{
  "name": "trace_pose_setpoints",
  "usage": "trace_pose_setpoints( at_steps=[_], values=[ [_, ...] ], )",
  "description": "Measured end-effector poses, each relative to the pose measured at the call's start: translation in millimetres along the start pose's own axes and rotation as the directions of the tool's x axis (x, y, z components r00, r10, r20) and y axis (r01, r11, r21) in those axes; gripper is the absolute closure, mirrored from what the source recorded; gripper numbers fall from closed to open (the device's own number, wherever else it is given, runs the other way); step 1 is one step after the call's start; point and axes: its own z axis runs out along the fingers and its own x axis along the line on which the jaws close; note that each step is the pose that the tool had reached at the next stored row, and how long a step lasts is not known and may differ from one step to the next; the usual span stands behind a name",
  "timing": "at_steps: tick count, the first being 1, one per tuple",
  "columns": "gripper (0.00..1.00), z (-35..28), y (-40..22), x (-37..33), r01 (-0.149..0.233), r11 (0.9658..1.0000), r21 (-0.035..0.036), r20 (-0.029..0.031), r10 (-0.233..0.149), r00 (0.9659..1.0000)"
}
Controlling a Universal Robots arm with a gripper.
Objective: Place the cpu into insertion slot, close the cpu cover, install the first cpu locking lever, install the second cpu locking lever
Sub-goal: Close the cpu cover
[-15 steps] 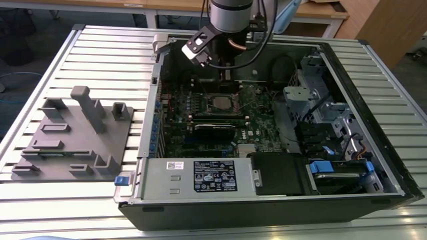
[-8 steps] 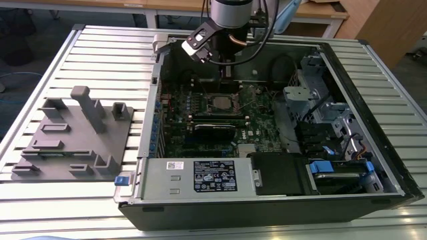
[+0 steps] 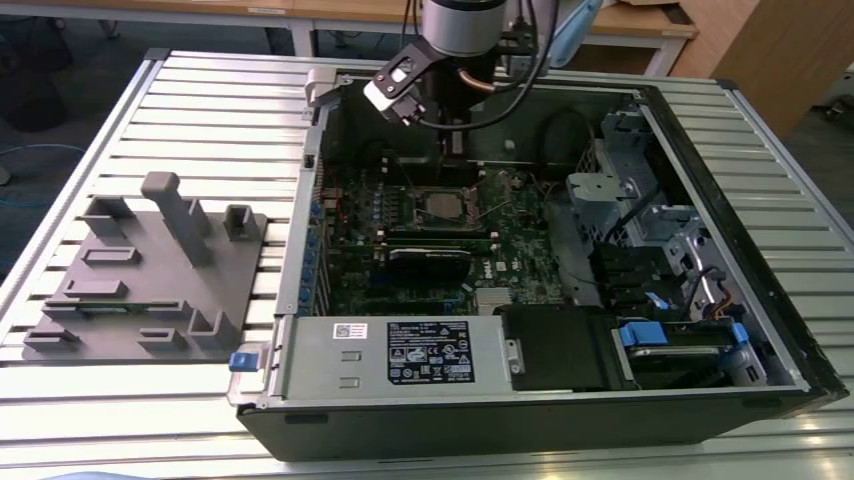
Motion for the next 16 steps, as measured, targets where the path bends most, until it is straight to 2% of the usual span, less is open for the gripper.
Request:
trace_pose_setpoints(
  at_steps=[16],
  values=[
    [0.9,0.5,8.2,1.1,0.0,1.0,-0.0002,-0.0002,0.0,1.0]
  ],
)
